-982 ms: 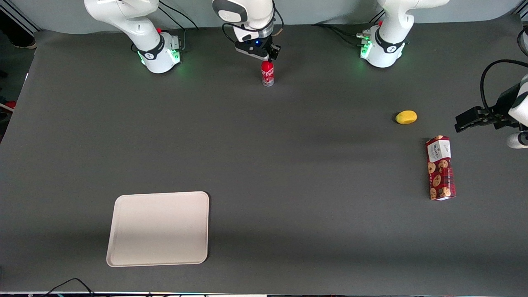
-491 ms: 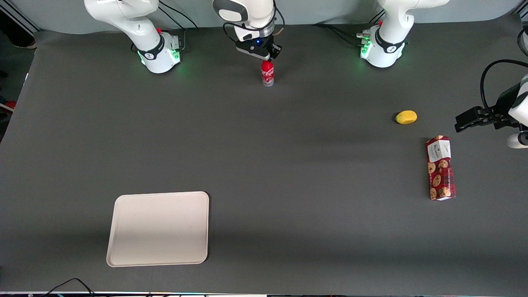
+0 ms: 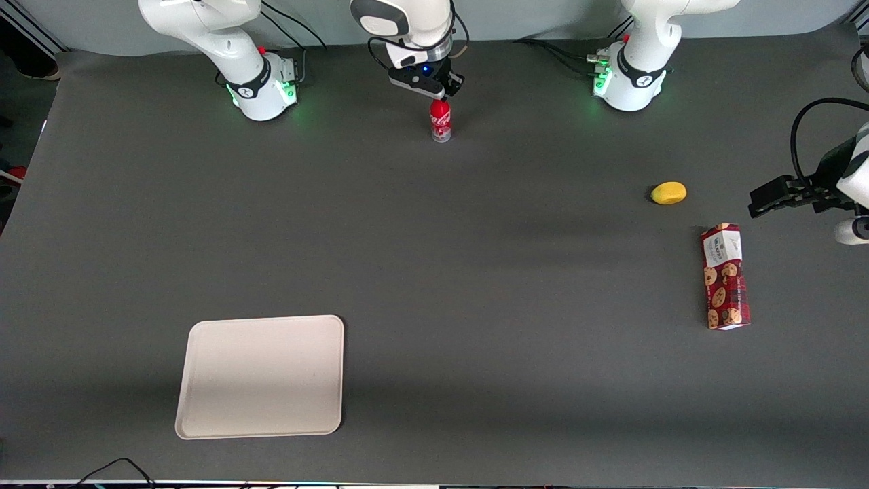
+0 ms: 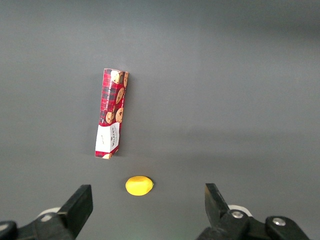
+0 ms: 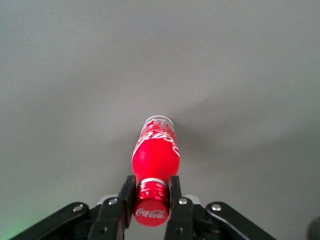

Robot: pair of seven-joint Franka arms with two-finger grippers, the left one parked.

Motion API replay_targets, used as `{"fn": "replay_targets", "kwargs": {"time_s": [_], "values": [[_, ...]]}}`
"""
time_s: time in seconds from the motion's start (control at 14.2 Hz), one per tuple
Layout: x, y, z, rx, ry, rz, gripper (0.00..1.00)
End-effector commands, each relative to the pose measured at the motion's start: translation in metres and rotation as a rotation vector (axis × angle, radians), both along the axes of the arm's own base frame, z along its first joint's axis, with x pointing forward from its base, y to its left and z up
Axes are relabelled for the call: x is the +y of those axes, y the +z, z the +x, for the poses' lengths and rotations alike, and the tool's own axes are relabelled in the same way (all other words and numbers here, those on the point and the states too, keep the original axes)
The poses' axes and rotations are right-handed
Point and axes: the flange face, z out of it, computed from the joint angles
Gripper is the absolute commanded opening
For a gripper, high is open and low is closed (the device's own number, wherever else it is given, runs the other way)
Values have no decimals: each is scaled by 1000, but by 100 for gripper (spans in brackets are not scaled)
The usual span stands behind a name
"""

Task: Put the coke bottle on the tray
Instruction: 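Close the right gripper around the bottle's neck and lift it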

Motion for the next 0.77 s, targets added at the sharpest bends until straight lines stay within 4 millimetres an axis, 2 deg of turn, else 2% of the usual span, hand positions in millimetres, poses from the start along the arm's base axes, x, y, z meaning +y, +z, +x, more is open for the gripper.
{"fn": "replay_targets", "kwargs": {"time_s": [0.0, 0.07, 0.21, 0.35, 0.49, 0.63, 0.7], "values": [[8, 3, 2, 2, -4, 14, 0], [11, 8, 5, -2, 3, 20, 0], [15, 28, 24, -3, 35, 9, 0], [22, 66, 50, 1, 52, -17, 0], [17, 113, 90, 17, 104, -34, 0], [1, 158, 135, 24, 137, -53, 0], [-10, 190, 157, 35, 167, -51, 0]]}}
